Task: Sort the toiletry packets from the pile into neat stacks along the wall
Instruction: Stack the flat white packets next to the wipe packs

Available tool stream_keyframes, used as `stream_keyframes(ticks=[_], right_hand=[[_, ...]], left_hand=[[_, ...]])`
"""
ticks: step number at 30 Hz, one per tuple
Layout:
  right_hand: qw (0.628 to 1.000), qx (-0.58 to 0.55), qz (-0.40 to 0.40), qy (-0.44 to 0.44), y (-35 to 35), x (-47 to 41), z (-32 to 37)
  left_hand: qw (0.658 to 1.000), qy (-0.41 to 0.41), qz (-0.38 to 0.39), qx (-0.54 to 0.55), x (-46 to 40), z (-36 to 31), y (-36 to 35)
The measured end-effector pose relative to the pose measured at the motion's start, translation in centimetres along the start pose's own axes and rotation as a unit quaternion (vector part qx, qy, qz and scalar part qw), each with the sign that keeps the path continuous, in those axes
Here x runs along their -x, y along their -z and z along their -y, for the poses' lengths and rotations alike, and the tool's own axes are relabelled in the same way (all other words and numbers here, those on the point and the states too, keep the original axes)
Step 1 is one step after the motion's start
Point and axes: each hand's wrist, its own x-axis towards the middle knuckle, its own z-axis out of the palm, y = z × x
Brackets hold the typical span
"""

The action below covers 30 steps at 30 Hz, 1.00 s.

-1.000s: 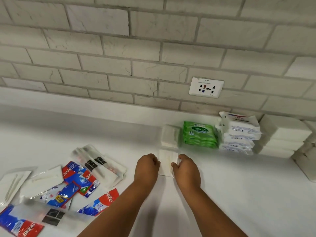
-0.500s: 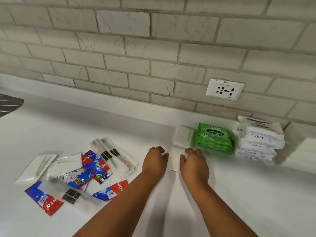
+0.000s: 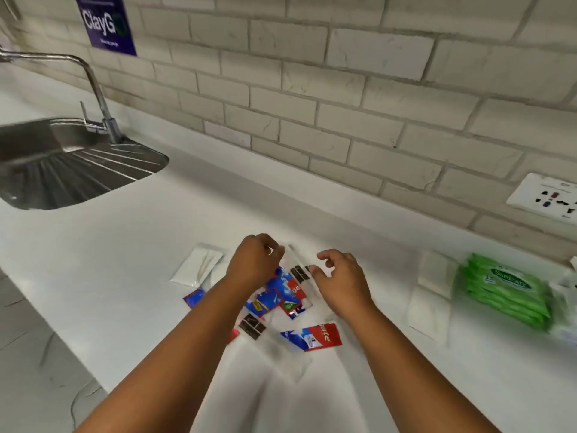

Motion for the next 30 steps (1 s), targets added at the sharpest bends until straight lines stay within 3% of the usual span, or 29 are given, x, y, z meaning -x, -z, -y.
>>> stream_keyframes(ticks=[5, 10, 17, 25, 30], right_hand=[[0.998, -0.006, 0.056, 0.042, -6.4, -1.6, 6.6], [0.99, 0.067, 0.117, 0.04, -12.4, -2.9, 10.7], [0.967, 0.216, 0.13, 0.027, -17.6, -2.8, 13.9], [0.976, 0.201, 0.087, 0.005, -19.5, -2.5, 14.4], [0.984, 0.159, 0.075, -0.003, -18.9, -2.7, 14.2]], left_hand=[[0.996, 0.053, -0.008, -0.073, -2.1, 8.6, 7.2], [0.986, 0.106, 0.007, -0.131, -3.0, 14.2, 10.1], [0.982, 0.071, 0.033, -0.174, -3.4, 17.3, 10.6], [0.995, 0.081, 0.043, -0.026, -4.2, 18.1, 10.6], [0.984, 0.11, 0.025, 0.135, -4.7, 17.1, 11.5]])
